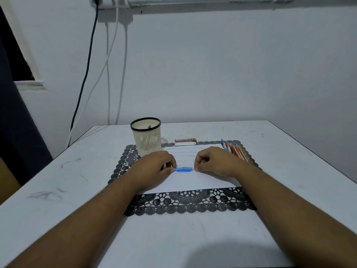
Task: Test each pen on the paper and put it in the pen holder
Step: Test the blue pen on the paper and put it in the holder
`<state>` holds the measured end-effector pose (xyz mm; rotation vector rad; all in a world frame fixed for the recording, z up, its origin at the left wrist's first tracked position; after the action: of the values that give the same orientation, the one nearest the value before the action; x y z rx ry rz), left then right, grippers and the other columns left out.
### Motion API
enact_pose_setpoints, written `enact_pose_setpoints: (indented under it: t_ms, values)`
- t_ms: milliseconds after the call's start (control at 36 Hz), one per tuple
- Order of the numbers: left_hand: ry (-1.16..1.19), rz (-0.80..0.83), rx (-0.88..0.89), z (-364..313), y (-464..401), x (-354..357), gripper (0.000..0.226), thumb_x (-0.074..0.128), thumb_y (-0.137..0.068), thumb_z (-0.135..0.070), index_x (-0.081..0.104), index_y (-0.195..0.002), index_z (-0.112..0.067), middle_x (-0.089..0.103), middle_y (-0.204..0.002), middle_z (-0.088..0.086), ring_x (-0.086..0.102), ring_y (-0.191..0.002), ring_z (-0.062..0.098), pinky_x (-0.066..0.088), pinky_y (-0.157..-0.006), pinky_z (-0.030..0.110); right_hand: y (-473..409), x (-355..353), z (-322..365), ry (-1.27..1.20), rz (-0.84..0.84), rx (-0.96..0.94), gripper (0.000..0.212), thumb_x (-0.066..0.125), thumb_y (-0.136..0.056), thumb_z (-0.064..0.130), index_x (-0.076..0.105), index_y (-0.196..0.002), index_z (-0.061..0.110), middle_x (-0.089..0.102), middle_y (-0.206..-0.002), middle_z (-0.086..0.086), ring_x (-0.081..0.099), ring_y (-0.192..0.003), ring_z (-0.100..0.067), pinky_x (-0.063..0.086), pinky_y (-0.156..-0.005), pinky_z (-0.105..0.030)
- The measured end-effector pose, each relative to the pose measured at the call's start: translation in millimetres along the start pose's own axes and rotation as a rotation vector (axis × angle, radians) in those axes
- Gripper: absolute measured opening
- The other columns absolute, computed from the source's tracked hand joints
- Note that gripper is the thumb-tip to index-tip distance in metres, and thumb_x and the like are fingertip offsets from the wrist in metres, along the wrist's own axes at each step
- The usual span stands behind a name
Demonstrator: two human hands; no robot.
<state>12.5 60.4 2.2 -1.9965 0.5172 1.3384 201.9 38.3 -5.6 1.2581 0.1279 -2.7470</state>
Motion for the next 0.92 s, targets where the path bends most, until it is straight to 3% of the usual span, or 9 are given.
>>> enact_pose_setpoints:
  t_ms: [167,917]
  values:
    - [0.001,-0.005,-0.003,0.7,0.3,1.0,0.006,0.060,-0.099,-0.032,0.065,-0.101,-0.035,0.057,-0.091,-0.021,0.052,-0.085,-0.005,0.034,-0.063,0.014,0.6,0.4,0.2,0.041,-0.011,-0.010,0.004,0.075,-0.092,0.020,0.076,-0.089,0.020,0.063,-0.068,0.016,0.050,-0.059,0.005,0.040,-0.058,-0.010]
    - [0.019,0.016,0.022,-0.8,-1.5,4.8,0.006,0.059,-0.100,-0.034,0.063,-0.104,-0.036,0.057,-0.092,-0.022,0.052,-0.086,-0.005,0.041,-0.068,0.019,-0.2,-6.2,-0.5,0.057,0.016,-0.014,0.009,0.075,-0.091,0.020,0.075,-0.083,0.021,0.060,-0.065,0.014,0.047,-0.055,0.003,0.037,-0.054,-0.008]
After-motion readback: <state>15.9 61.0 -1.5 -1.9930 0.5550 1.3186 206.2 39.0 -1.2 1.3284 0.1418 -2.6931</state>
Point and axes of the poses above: each hand's wrist, its own y-axis away from the middle knuckle, its own x-axis out of the palm, z = x × y, the point moved 8 cm from there along -y, towards the middle knuckle
